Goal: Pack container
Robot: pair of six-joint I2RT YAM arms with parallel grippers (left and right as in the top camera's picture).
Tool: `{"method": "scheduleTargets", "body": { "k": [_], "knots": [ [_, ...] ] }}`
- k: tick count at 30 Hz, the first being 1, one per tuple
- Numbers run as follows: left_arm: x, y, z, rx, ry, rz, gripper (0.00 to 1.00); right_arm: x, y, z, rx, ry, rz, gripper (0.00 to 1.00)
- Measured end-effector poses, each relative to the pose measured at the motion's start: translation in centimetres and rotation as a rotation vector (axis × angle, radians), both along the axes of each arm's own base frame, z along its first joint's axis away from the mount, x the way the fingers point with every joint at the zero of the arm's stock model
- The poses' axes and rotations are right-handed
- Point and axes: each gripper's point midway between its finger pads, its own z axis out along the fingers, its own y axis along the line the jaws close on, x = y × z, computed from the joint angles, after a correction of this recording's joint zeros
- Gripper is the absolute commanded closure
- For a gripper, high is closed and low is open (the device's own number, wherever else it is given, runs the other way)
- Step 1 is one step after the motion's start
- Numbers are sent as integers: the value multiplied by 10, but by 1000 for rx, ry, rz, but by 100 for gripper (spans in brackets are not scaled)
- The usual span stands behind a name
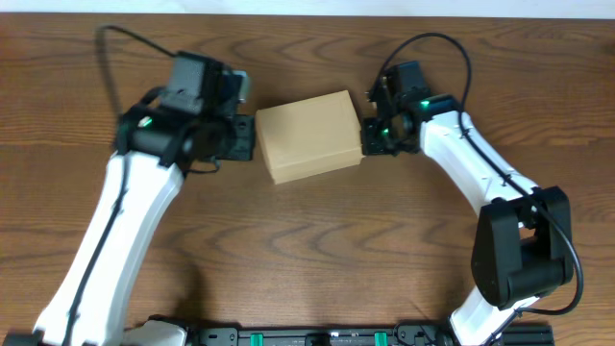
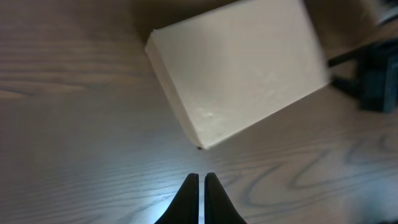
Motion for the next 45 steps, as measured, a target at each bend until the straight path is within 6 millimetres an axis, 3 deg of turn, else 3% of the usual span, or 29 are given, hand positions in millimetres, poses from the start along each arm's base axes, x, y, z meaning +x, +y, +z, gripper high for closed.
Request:
{"method": "scheduleTargets", "body": {
  "k": [7,16,19,23,25,29,32,35,39,40,41,42,43,45],
  "knots": [
    [-18,28,28,15,-66,74,94,-13,23,-1,2,14,57,99],
    [-51,48,38,39,-42,126,94,-26,8,2,-52,56,29,99],
    [-72,53,49,34,-65,128,94,-29,2,32,-55,-2,20,99],
    [-112,60,69,17,-123,128,94,-42,-7,98,-32,-143,5,98],
    [-133,64,78,8,-161,128,94,-60,-15,138,-33,-228,-7,99],
    [-171,71,82,-17,-239,127,94,-98,-19,179,-13,-355,-3,98],
    [-191,73,65,-31,-255,121,94,-129,-16,178,17,-395,26,99],
    [-201,72,35,-41,-235,110,94,-163,-17,152,49,-397,43,98],
    [-199,69,-2,-47,-192,111,94,-198,-22,115,97,-385,38,99],
    [-197,69,-10,-48,-178,113,83,-202,-23,112,115,-391,30,98],
    [-195,68,-16,-51,-166,115,55,-206,-24,110,133,-397,21,76],
    [-193,67,-23,-52,-154,118,17,-210,-26,109,154,-402,2,3],
    [-191,67,-28,-57,-140,130,5,-212,-27,110,172,-412,-13,1],
    [-190,66,-35,-68,-120,151,5,-215,-30,112,207,-420,-48,1]
  ]
}}
